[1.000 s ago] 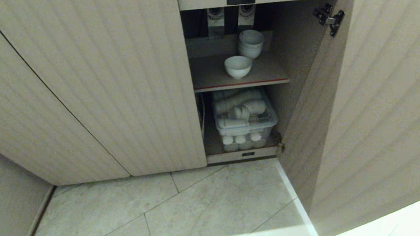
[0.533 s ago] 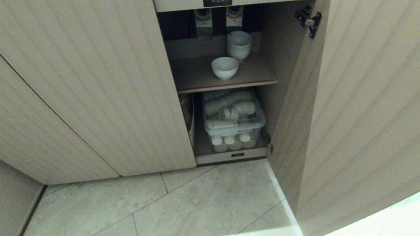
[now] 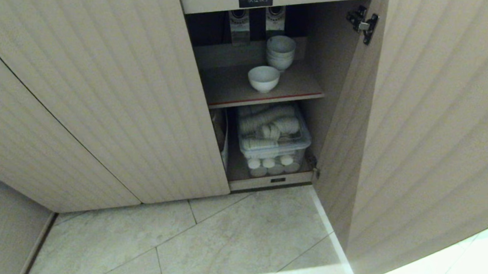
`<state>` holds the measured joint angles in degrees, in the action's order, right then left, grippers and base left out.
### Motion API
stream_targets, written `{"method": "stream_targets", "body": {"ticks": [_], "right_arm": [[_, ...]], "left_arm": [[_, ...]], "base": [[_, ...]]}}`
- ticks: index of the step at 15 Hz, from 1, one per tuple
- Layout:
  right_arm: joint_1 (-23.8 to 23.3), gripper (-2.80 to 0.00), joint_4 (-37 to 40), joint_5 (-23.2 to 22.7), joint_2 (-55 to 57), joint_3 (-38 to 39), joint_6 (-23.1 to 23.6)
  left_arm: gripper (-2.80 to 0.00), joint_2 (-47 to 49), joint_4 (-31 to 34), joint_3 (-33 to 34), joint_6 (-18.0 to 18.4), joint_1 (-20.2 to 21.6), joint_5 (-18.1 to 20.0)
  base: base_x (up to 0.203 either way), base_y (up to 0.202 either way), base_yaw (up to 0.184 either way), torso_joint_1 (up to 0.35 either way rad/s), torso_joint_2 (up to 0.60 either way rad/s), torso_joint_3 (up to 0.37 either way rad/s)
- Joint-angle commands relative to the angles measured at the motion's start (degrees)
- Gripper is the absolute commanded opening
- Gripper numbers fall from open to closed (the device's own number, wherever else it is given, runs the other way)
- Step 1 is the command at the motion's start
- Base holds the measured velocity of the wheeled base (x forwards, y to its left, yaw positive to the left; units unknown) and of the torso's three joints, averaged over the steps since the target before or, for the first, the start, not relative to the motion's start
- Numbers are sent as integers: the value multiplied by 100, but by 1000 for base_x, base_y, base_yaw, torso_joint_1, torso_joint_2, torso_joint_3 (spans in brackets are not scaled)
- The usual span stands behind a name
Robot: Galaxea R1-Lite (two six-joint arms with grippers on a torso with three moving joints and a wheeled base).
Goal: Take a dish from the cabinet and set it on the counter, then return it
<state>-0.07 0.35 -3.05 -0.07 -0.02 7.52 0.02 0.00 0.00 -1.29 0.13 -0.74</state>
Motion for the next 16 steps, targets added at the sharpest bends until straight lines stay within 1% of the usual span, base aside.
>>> {"method": "stream_targets", "body": {"ticks": [1,10,11,14,16], "right_arm": [[-1,-280,0,-3,7,-6,12],[-1,-280,0,14,7,-6,12],[-1,-280,0,54,7,-6,-87],[-10,-280,53,108,138,-28,-106],[-10,-280,78,303,339,-100,-505]], "left_arm": [[-280,-2,0,0,-11,4,-5],[-280,-2,0,0,-11,4,-5],[-280,-2,0,0,-11,4,-5],[-280,-2,0,0,-11,4,-5],[-280,-2,0,0,-11,4,-5]], "base": [[0,0,0,0,0,0],[0,0,0,0,0,0],[0,0,0,0,0,0],[0,0,0,0,0,0],[0,0,0,0,0,0]]}}
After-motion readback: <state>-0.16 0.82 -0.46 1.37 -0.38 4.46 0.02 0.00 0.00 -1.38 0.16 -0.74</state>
